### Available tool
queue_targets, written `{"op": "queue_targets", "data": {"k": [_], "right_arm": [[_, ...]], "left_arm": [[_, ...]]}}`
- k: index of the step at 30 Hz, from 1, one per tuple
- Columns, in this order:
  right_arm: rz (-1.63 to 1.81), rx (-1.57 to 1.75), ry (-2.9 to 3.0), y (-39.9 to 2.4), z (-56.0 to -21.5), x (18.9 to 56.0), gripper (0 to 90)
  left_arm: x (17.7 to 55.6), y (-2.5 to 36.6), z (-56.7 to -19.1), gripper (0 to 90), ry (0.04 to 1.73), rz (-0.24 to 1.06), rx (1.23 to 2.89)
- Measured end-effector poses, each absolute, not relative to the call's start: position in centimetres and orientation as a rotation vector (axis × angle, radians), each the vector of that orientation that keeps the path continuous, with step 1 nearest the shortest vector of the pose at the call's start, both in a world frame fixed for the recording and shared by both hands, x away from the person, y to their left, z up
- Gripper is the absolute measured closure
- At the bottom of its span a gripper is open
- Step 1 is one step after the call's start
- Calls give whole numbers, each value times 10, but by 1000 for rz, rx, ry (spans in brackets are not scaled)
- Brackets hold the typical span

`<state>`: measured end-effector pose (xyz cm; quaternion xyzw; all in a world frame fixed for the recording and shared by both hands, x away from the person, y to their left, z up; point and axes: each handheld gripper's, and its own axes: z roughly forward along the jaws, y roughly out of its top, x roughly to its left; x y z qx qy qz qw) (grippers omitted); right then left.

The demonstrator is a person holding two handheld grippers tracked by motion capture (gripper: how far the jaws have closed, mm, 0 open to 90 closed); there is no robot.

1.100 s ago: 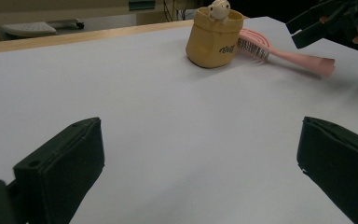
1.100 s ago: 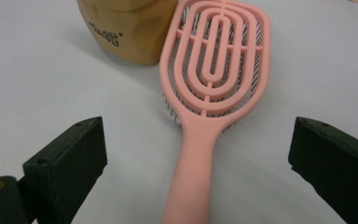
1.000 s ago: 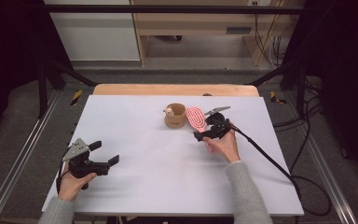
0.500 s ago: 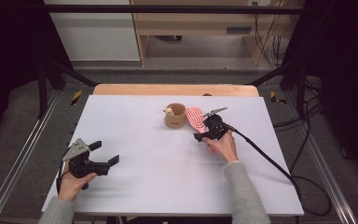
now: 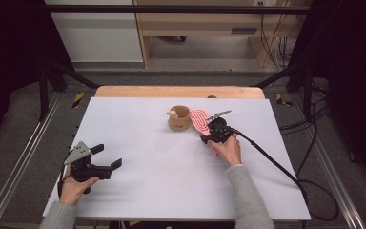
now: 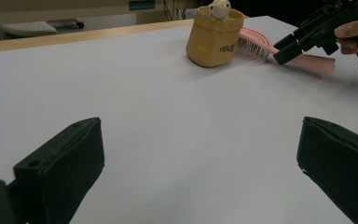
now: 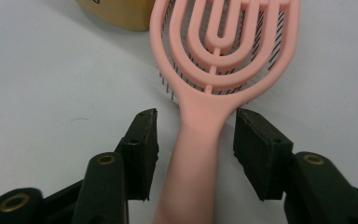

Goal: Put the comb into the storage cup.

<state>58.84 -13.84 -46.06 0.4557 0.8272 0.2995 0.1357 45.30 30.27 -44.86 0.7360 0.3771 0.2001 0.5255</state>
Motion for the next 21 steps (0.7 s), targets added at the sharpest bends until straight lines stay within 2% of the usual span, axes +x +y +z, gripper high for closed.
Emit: {"op": "queue_targets", "data": {"k": [4,21], "right_arm": [[861,1317,2391,-138,-462,589,576],[804,1402,2355,-138,-464,590,679]], "left_arm": [[453,303,-449,6,903,478,1758],[453,303,-449,6,904,479,1759]]}}
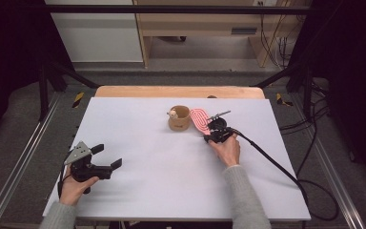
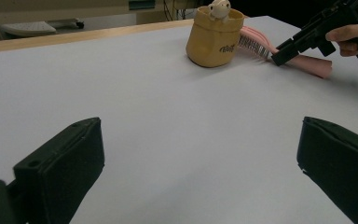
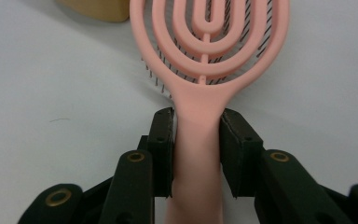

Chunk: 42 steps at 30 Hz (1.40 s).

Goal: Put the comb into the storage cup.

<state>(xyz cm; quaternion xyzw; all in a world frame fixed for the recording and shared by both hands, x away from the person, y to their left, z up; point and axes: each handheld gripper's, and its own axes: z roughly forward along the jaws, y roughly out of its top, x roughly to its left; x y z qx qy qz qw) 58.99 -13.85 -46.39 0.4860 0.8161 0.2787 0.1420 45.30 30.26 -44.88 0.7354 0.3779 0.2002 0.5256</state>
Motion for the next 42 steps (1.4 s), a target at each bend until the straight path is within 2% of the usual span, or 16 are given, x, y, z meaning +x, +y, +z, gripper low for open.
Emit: {"op": "queue_targets", "data": {"k": [22,42], "right_arm": [[792,1467,2330,-142,-457,587,701],[857,1437,2286,-157,-431,575,701]], "left_arm": [[453,303,-449,6,903,482,1756],[453,303,-448,6,903,481,1757]]}}
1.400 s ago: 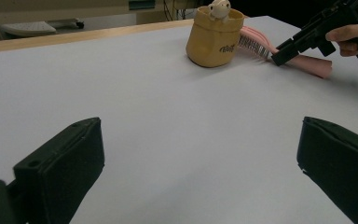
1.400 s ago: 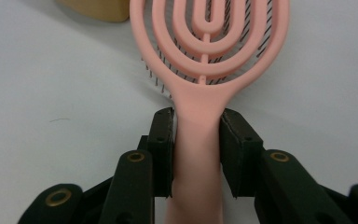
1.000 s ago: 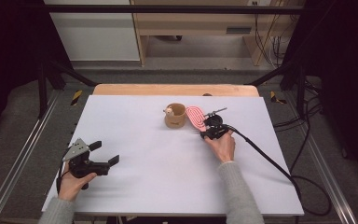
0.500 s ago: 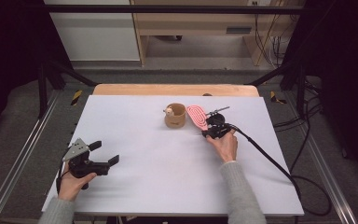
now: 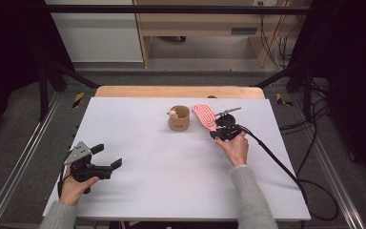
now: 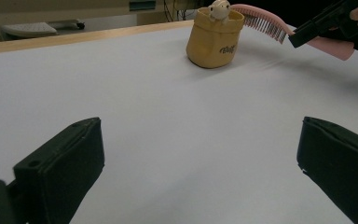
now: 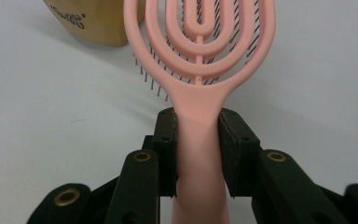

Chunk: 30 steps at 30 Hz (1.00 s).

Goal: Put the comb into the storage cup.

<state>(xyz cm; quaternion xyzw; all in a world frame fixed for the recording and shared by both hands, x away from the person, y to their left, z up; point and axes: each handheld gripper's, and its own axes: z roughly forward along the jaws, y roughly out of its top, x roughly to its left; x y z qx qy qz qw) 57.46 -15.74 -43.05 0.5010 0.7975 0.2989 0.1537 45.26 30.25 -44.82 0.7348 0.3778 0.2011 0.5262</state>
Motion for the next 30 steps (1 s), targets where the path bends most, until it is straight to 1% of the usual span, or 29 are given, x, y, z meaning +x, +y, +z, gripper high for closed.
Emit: {"op": "queue_targets", "data": {"k": [14,30], "right_arm": [[954,1366,2267,-171,-411,554,701],[1084,1233,2293,-175,-406,527,700]], "left_arm": [[452,300,-447,6,898,476,1756],[451,294,-444,6,897,458,1744]]}}
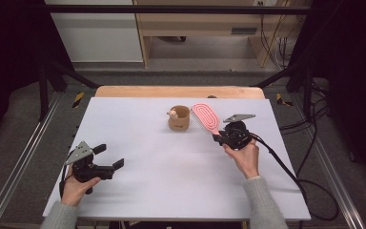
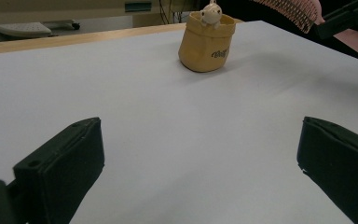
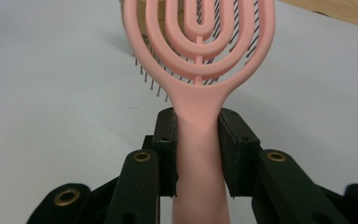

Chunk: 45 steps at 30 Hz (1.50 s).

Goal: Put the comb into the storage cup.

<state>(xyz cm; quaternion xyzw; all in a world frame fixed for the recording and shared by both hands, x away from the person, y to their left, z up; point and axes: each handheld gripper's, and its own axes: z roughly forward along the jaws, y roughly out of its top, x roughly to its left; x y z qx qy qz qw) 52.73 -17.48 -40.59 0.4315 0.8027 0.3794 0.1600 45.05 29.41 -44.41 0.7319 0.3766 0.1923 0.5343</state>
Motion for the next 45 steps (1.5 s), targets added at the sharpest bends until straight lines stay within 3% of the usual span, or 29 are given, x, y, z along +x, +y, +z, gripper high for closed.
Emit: {"op": "queue_targets", "data": {"k": [45], "right_arm": [[1343,980,2320,-179,-414,481,700]], "left_arm": [[442,237,-423,6,851,427,1782]]}}
